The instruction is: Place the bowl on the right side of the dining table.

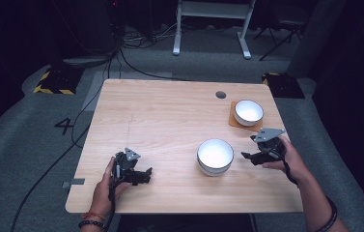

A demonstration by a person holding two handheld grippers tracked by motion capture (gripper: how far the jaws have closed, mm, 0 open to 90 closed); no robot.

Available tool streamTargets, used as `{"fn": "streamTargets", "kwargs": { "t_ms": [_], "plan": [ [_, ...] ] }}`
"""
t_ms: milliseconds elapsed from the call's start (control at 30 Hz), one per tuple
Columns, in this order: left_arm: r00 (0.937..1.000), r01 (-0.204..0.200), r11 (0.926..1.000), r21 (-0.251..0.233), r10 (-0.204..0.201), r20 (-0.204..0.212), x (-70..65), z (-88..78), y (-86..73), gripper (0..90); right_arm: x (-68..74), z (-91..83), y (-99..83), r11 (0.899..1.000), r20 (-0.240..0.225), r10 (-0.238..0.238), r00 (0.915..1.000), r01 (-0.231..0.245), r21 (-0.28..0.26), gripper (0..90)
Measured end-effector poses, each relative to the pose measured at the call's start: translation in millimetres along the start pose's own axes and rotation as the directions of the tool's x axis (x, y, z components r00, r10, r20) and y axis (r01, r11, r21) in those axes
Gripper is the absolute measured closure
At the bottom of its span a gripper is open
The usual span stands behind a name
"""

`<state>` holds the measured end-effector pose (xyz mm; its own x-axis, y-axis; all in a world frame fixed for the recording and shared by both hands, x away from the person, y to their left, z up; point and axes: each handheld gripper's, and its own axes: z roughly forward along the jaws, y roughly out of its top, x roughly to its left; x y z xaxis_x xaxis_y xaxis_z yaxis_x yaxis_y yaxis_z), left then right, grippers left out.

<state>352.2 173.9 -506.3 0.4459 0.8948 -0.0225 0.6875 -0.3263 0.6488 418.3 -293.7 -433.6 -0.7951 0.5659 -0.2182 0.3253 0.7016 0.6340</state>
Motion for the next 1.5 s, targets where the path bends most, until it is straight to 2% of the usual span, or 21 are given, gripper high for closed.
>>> {"fn": "streamTargets", "kwargs": {
  "t_ms": [33,133,333,367,500,567,700,1100,1267,1500],
  "plan": [
    [1.0,0.0,1.0,0.0,0.0,0.0,0.0,0.0,0.0,0.2,0.2,-0.4,-1.3,1.0,0.001,-0.008,1.0,0.008,0.007,25.0],
    [1.0,0.0,1.0,0.0,0.0,0.0,0.0,0.0,0.0,0.2,2.6,-0.3,-2.6,1.0,0.011,0.012,0.9999,-0.012,0.015,25.0],
    [1.0,0.001,1.0,0.0,-0.001,0.001,0.0,0.0,0.0,0.2,7.0,-0.8,-9.1,1.0,0.019,0.005,0.9998,-0.006,0.016,24.6],
    [1.0,0.0,1.0,0.0,0.0,0.0,0.0,0.0,0.0,0.2,6.1,-1.2,-10.8,1.0,0.009,-0.009,0.9999,0.008,0.017,24.6],
    [1.0,0.001,1.0,0.001,-0.001,0.001,-0.1,0.0,0.0,0.2,9.0,-2.6,-15.5,1.0,0.022,0.009,0.9997,-0.01,0.02,24.6],
    [1.0,0.0,1.0,0.0,0.0,-0.001,0.0,0.0,0.0,0.2,8.2,-2.8,-16.6,1.0,0.019,-0.003,0.9998,0.003,0.02,24.6],
    [1.0,0.0,1.0,0.001,0.0,0.0,0.0,0.0,0.0,0.2,11.2,-3.9,-22.7,0.999,0.031,0.023,0.9993,-0.024,0.032,24.6],
    [1.0,0.001,1.0,0.0,-0.001,0.0,0.0,0.0,0.0,0.2,14.5,-10.5,-37.8,0.999,0.056,0.036,0.9978,-0.038,0.034,24.3],
    [1.0,0.0,1.0,0.0,0.0,0.0,-0.1,0.0,0.0,0.2,14.6,-13.0,-44.9,0.999,0.065,0.025,0.9975,-0.028,0.039,23.9],
    [1.0,0.001,1.0,0.001,-0.001,0.002,-0.1,0.0,0.0,0.2,15.3,-14.9,-52.6,0.998,0.072,0.047,0.9963,-0.05,0.045,23.4]
  ]
}}
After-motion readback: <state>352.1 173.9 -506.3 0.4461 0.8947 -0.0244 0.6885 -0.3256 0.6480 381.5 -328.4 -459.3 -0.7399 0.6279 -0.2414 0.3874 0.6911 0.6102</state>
